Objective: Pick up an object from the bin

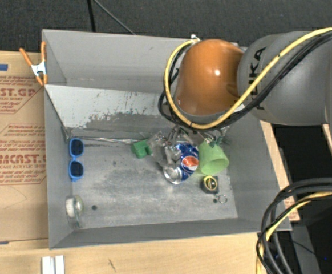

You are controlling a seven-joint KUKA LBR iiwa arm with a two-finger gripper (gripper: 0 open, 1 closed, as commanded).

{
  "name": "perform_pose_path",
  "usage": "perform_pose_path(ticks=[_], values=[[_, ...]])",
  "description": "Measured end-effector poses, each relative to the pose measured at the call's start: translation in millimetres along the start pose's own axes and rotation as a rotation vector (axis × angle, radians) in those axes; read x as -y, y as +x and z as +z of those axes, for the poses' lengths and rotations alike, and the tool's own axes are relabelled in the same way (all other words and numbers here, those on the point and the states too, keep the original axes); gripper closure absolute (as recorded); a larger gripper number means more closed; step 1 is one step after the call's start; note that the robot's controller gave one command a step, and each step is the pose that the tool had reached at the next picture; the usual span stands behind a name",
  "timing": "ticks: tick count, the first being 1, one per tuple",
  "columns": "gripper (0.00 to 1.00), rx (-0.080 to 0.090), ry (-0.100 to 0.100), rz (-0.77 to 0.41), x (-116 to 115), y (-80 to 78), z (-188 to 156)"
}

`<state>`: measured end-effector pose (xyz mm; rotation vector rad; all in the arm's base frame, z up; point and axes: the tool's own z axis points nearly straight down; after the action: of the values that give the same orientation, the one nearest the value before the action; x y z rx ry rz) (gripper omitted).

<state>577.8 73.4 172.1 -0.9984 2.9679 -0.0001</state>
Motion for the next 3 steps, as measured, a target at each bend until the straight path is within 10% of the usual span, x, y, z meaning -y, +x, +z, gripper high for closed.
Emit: perform_pose_path(ticks=[1, 2, 3], values=[[1.0, -0.008, -0.006, -0.344, -6.2, 18.8, 19.9], [1.0, -0.005, -0.004, -0.333, 2.2, 2.0, 15.0], [1.0, -0.008, -0.009, -0.784, -3.2, 41.4, 29.6]])
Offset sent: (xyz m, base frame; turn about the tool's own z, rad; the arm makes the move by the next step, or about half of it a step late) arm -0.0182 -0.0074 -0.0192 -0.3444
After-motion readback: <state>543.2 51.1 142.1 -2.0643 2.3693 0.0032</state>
